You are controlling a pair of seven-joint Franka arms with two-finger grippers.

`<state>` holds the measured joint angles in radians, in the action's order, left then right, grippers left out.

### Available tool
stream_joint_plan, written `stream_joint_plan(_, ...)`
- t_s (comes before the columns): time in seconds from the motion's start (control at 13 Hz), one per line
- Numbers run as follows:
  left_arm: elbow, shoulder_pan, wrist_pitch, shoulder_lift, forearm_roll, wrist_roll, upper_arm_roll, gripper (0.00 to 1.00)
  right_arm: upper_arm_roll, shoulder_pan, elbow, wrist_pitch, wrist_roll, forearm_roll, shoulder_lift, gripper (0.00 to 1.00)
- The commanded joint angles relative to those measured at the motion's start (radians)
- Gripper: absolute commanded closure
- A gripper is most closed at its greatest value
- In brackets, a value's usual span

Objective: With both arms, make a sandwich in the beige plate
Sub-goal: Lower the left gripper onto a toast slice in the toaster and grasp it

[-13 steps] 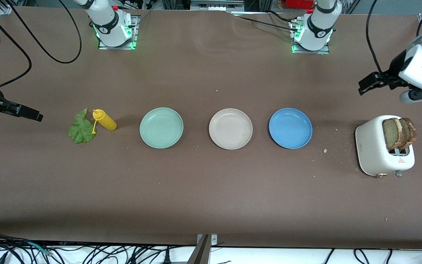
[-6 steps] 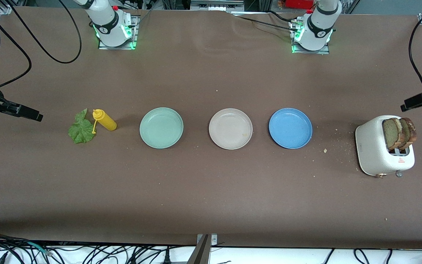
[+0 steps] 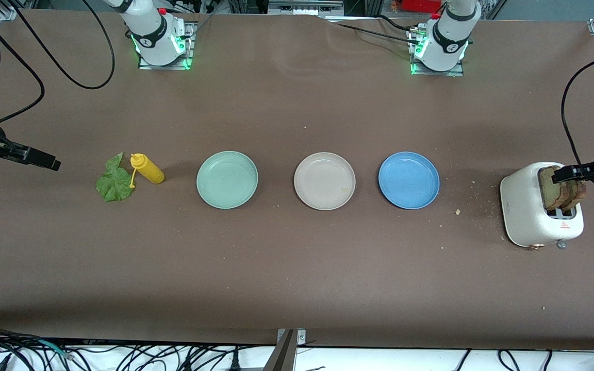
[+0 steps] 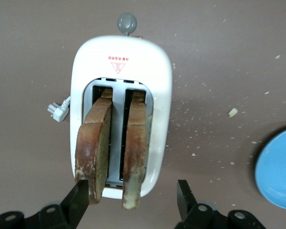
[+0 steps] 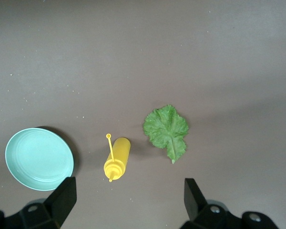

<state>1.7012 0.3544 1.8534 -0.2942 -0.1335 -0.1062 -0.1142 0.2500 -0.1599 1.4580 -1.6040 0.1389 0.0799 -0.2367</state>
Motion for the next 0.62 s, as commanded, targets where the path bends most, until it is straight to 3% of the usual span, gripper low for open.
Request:
stream_joint_plan(0.0,0.014,0.001,0.030,-0.014,-0.044,-0.003,-0.012,0.24,0.002,-0.004,0.024,0.001,0.010,0.006,0.027,0.00)
stream_joint_plan(0.39,0.015,-0.005,0.044,-0.014,-0.044,-0.001,-0.018,0.26,0.003,-0.004,0.024,0.003,0.004,0.008,0.027,0.00)
stream_joint_plan(0.54,0.015,-0.006,0.044,-0.017,-0.047,-0.003,-0.018,0.32,0.003,-0.004,0.025,0.003,0.002,0.008,0.027,0.00)
